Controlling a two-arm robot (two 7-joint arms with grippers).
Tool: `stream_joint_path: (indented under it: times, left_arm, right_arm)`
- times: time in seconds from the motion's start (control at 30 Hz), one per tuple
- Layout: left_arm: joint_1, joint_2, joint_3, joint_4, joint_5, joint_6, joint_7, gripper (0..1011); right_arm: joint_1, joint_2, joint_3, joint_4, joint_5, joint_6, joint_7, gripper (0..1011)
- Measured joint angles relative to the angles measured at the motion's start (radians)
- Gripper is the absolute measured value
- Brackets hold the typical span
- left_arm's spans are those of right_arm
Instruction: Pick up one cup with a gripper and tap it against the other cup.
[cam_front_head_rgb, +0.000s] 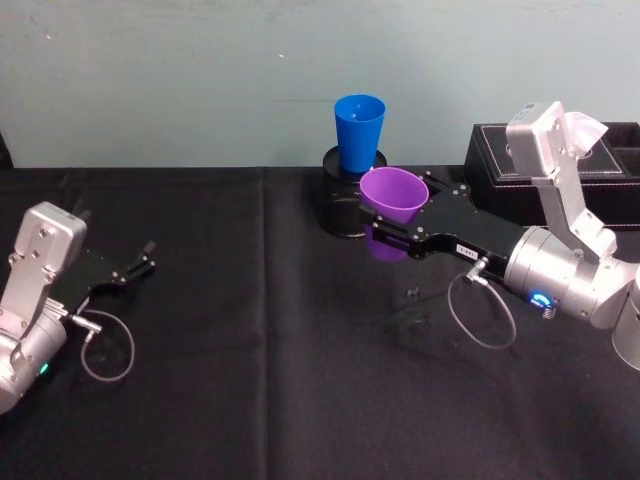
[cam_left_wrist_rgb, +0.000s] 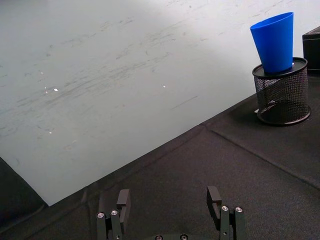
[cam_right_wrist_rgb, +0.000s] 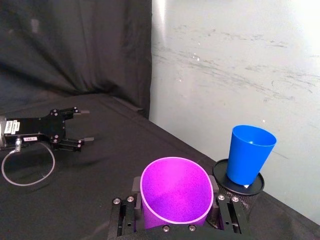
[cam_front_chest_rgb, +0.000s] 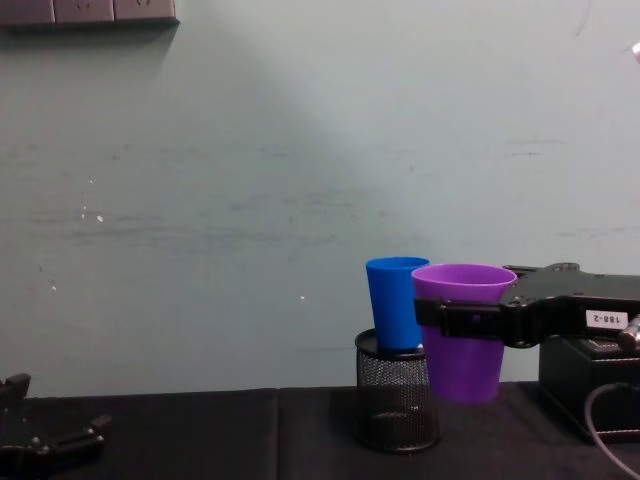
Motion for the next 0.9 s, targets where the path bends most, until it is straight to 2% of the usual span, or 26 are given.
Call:
stream_joint_path:
  times: [0.9]
  left_arm:
    - [0.0,0.0,0.0,0.0,0.0,0.0,0.0,1000]
  right_arm:
    - [-0.001,-0.001,0.0,0.002,-0.001,-0.001,0.001,739]
